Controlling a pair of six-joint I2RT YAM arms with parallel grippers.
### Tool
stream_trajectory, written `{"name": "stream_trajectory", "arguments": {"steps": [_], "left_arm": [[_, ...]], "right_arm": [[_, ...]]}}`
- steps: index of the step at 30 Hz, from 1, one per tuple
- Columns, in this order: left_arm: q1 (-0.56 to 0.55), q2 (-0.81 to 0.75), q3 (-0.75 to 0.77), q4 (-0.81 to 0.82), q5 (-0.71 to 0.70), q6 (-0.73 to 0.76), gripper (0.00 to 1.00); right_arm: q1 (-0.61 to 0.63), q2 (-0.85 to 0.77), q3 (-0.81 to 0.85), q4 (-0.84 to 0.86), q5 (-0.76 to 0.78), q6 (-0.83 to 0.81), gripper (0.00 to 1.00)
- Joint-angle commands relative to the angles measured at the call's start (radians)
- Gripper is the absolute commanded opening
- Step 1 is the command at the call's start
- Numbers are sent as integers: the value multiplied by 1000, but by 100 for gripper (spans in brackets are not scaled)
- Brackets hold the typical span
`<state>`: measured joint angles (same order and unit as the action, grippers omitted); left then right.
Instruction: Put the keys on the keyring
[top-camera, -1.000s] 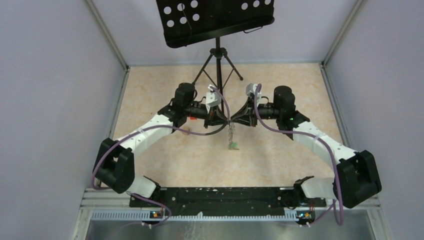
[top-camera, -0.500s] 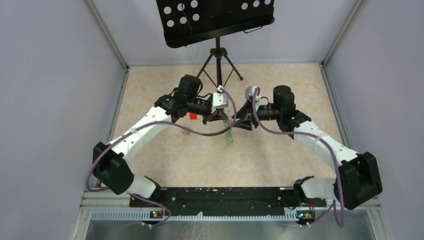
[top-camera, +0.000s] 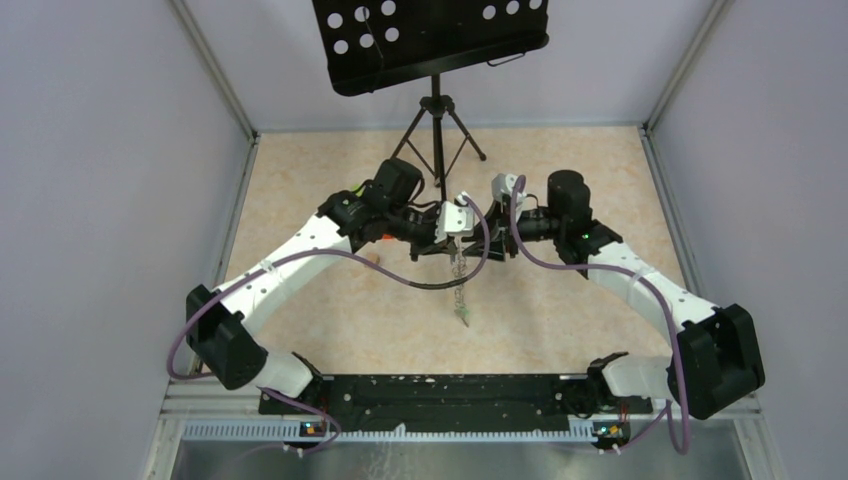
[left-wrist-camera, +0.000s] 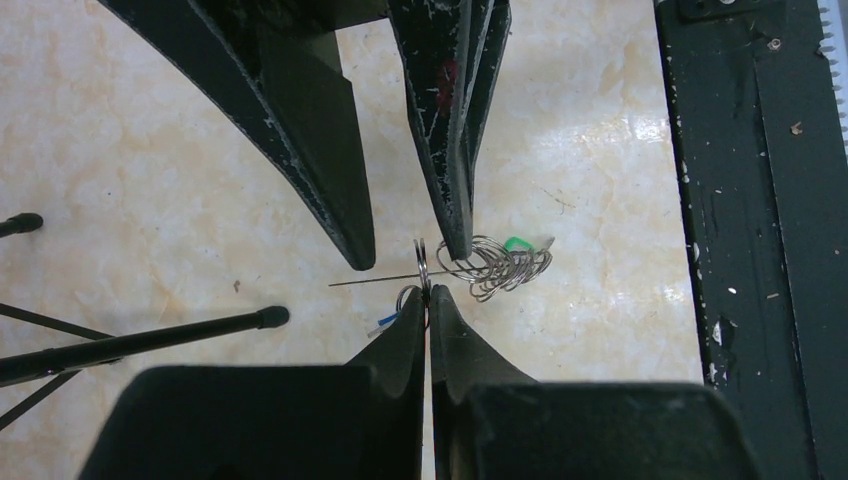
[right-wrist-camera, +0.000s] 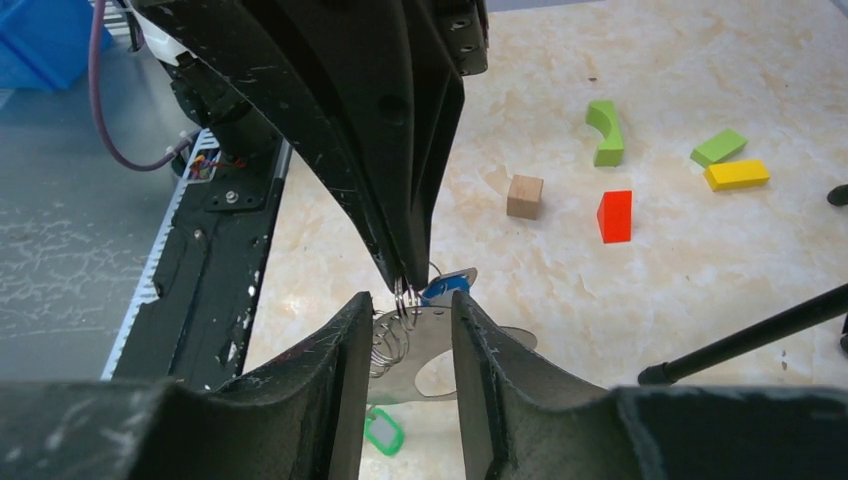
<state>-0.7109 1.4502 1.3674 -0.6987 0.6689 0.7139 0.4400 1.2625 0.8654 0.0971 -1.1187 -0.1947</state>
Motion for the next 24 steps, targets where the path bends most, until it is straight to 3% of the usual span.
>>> {"name": "stream_trajectory", "arguments": {"steps": [1,5,20,24], "left_arm": [[-8,11,49,2,-7,9,0],[-10,13,48,4,-1,8,0],[-10,6,37,21,13,1,0],[-10,5,33,28,17,-2,0]], "right_arm": [[9,-19,11,67,-52,9,31],[19,-9,12,62,-43,4,25],[38,24,19,32,-24,-22,27],[41,28,20,32,-22,-23,22]]}}
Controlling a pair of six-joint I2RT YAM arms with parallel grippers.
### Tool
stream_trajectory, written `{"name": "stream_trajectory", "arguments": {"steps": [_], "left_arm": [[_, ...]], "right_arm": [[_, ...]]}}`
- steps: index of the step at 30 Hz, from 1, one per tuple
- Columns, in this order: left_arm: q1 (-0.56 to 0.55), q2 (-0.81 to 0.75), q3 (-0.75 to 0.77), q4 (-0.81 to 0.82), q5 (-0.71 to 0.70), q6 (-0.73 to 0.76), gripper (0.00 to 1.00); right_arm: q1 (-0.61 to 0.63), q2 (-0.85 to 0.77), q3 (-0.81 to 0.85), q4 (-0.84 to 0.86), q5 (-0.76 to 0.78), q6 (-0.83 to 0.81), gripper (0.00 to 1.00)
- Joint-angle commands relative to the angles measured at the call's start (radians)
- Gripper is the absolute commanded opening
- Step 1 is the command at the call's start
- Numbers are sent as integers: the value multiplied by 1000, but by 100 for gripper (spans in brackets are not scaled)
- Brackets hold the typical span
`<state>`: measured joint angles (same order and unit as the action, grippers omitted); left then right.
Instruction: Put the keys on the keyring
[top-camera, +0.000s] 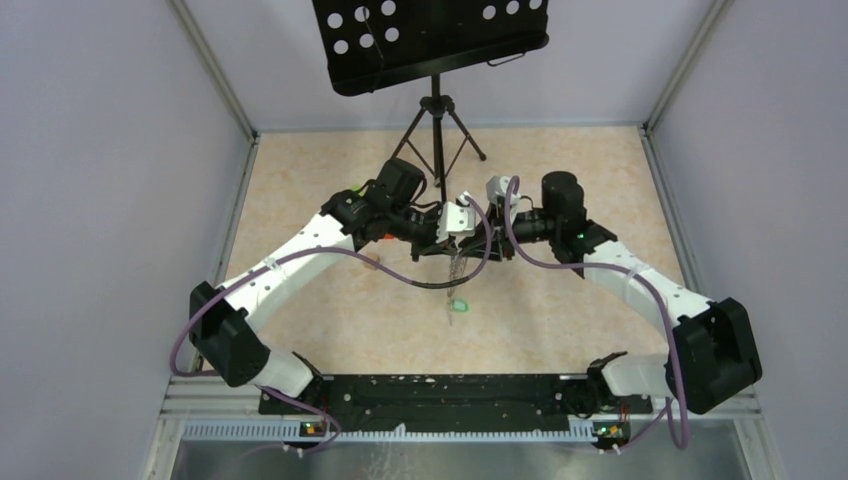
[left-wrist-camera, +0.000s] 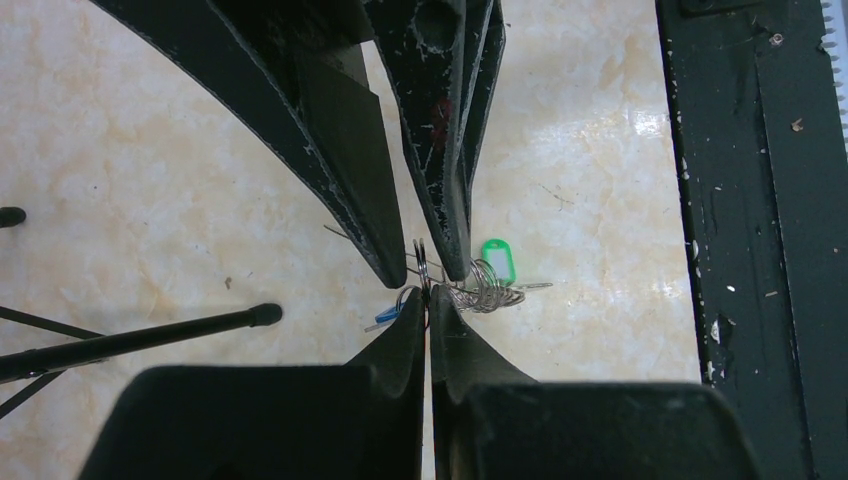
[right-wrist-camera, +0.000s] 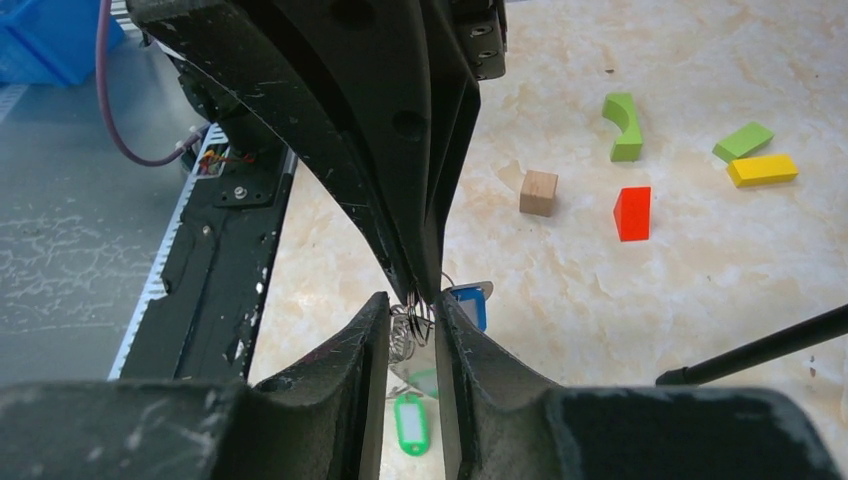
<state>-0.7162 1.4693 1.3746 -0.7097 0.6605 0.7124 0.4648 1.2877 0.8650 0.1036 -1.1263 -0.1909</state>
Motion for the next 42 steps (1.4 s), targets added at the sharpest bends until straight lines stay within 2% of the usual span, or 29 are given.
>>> {"name": "stream_trajectory", "arguments": {"steps": [1,9,13,19,25,29,36,42], "left_arm": [[-5,-14,25,40,26,-1,0],[-5,-12,18,49,32,-7,0],[-5,-11,16,55,33,-12,0],[2,-31,-9,96,17,-45,0],[64,-89,-76,155,85,-47,37],[99,-129,-131,210,121,3,53],[107,-190,-233,359,188,32,58],[106,-199,-256,401,225,40,51]], "right_arm": [[17,3,20,26,-15,-27,20],[21,3,22,32,-13,-18,12],[21,1,20,47,-2,-8,0],[20,-15,17,82,-7,30,0],[1,-38,7,182,-58,128,0],[-7,-45,-4,247,-80,183,0],[-15,-35,-23,346,-93,303,0],[-20,-28,-23,362,-85,325,0]]}}
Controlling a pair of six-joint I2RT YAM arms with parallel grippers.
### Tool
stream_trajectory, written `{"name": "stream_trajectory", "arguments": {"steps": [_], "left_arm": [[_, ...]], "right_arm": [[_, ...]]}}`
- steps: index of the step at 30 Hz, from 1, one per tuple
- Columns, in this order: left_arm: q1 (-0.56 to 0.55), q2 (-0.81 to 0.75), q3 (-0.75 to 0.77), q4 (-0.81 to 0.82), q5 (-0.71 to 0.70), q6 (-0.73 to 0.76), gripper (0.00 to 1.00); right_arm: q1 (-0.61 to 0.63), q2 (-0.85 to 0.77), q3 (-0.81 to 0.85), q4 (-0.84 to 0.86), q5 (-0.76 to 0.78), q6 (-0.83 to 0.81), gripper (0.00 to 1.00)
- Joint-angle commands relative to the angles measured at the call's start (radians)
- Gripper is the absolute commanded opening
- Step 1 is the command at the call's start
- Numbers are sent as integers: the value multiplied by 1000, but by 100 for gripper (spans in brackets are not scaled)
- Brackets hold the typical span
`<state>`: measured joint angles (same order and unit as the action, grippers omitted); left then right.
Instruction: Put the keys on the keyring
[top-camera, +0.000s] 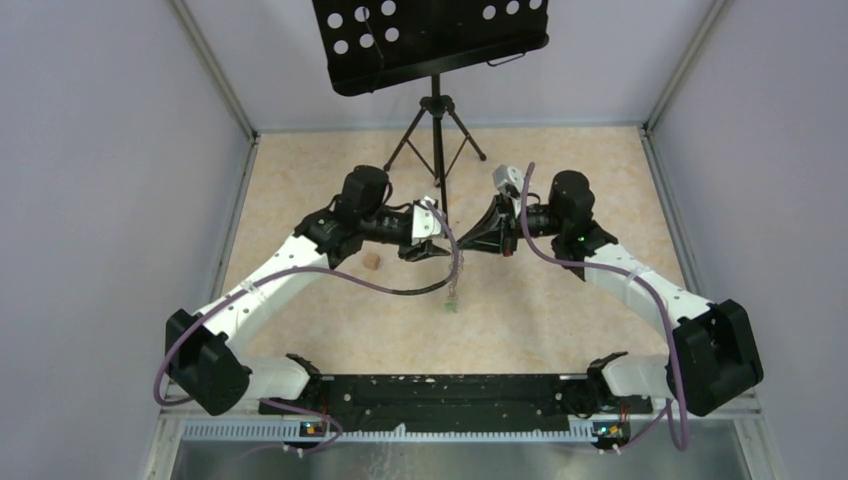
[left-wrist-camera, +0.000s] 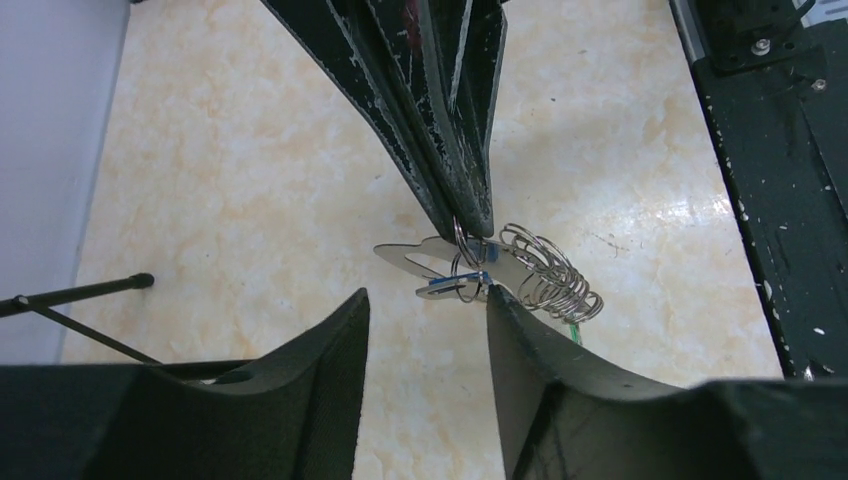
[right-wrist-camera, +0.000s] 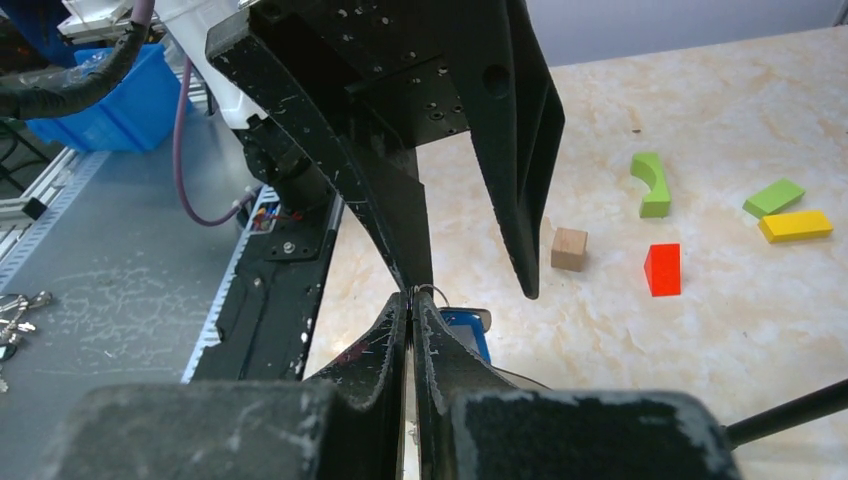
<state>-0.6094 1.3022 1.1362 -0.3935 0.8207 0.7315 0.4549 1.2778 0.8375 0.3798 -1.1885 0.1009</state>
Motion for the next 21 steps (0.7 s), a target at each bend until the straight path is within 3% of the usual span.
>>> {"name": "stream_trajectory", "arguments": {"steps": [1,7,21], "left_arm": [[-1,-32,-23,86,73,26,47],[-18,-47,-54,106,45,46,29],[-46,-49,-48,119,-11,59,1]], "right_arm": [[-11,-16,4,90,-21,37,0],[-15,3,6,99,-4,61,0],[-19,22,21,63,86,95,0]]}}
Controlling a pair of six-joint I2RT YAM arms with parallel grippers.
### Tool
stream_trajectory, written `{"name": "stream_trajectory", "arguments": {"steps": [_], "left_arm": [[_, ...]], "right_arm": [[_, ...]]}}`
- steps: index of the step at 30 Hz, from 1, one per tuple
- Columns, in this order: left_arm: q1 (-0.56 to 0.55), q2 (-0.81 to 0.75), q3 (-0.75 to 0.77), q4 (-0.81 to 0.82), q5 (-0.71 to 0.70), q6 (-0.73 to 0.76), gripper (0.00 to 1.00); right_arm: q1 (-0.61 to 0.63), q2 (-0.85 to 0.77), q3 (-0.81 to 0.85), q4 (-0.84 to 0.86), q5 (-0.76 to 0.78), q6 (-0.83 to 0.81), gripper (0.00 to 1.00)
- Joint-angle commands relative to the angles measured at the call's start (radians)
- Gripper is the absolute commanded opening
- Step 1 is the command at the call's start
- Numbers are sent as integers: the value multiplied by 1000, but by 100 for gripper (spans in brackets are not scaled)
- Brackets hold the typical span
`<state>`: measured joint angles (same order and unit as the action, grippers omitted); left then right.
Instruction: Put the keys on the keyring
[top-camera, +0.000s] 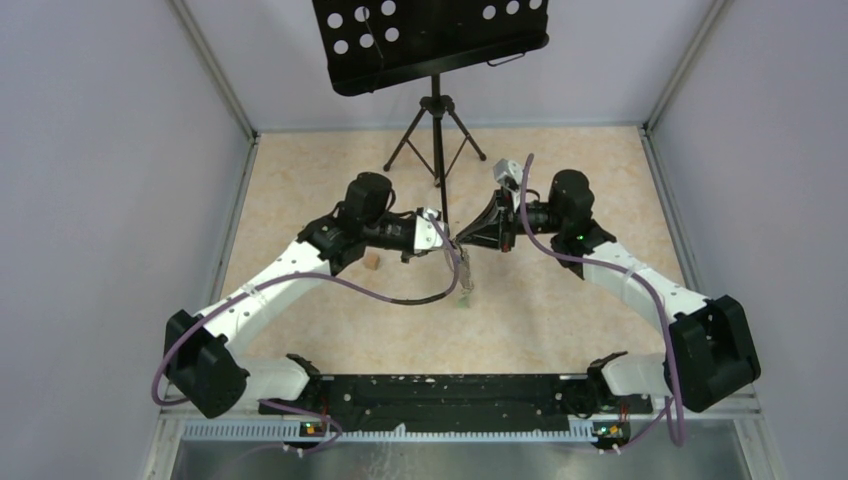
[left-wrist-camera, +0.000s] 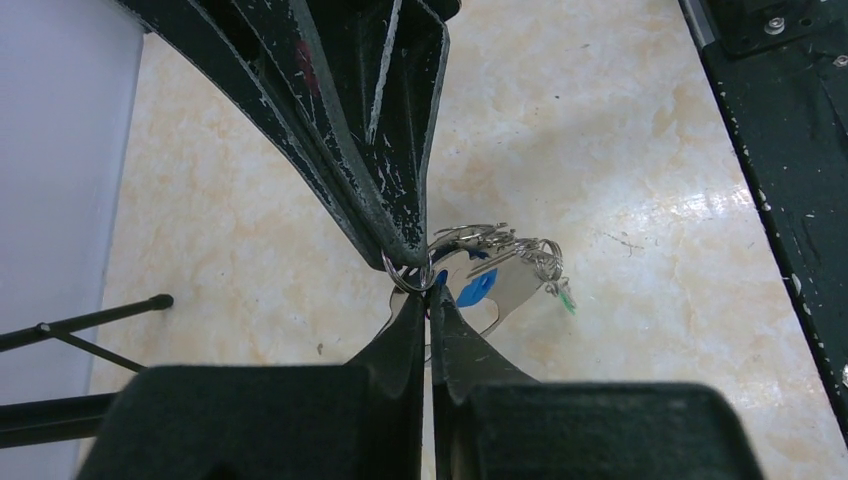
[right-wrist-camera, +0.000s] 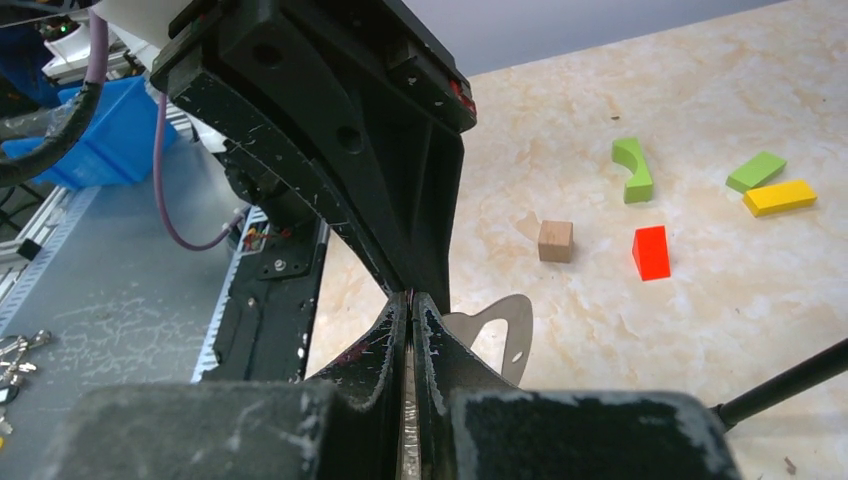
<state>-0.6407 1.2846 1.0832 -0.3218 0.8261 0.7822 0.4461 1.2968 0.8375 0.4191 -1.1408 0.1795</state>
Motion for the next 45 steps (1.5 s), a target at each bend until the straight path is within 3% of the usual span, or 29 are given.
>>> {"name": "stream_trajectory", "arguments": {"steps": [1,21,45], "left_arm": [[-18,-33,4,49,-36,9,0],[-143,16,17,105,-420,-6,0],[-228,106,73,113,-568,-17,0]], "right_arm": [[-10,2,21,18,48,20,0],[-38,23,16,-11,256,142,0],[-49,18,-3,-26,333,163,0]]}}
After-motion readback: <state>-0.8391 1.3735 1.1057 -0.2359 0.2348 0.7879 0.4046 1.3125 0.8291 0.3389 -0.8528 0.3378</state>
